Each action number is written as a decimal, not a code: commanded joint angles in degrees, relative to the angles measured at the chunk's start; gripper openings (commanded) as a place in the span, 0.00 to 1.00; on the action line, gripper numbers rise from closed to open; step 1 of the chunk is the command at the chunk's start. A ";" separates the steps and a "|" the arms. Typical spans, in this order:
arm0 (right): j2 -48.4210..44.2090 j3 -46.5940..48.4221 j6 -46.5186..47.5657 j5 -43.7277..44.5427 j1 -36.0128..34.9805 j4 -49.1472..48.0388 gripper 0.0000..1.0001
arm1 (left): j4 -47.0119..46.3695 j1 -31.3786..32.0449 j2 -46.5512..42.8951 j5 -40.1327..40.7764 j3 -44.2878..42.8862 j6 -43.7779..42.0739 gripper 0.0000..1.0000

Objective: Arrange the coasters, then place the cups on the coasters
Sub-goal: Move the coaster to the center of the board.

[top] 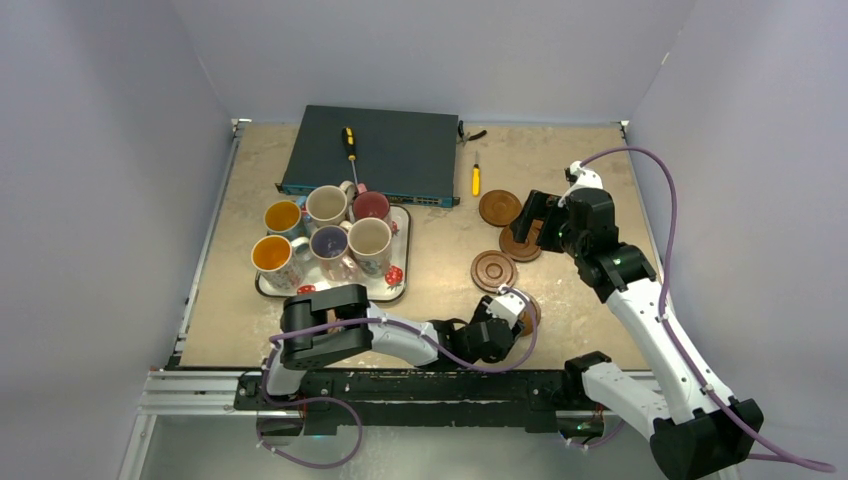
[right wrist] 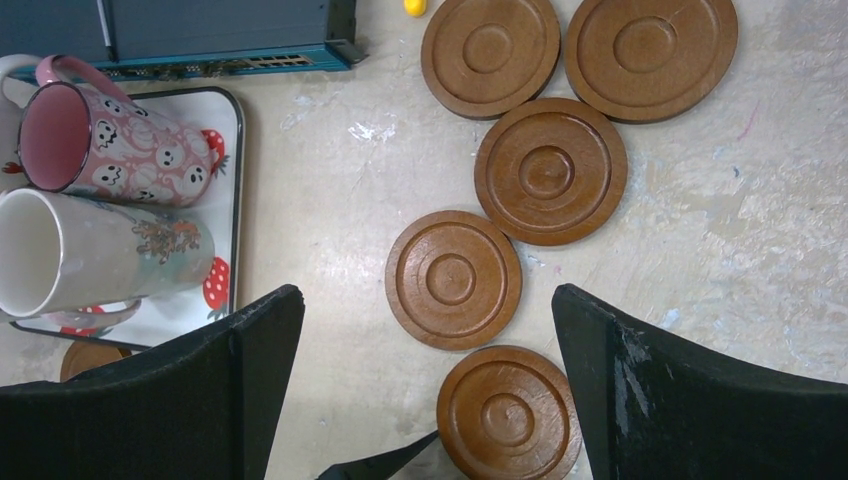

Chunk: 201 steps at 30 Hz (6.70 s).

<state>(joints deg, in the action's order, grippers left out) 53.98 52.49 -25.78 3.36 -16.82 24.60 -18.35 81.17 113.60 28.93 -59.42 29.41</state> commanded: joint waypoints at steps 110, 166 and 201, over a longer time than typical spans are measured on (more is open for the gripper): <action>5.31 -31.06 -38.94 15.11 0.52 -23.18 0.95 | -5.74 -26.77 -5.73 -23.49 1.21 11.09 0.79; 12.29 -27.85 -31.34 16.35 3.70 -32.16 0.95 | -8.41 -25.25 1.18 -28.62 -1.98 10.47 0.66; 12.75 -26.72 -30.14 15.06 4.34 -32.29 0.95 | -3.77 -24.93 -0.05 -25.67 -5.70 7.22 0.70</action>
<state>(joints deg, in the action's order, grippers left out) 68.25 23.55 -57.12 18.39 -12.80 -9.67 -22.41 55.94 114.37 2.63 -62.06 39.20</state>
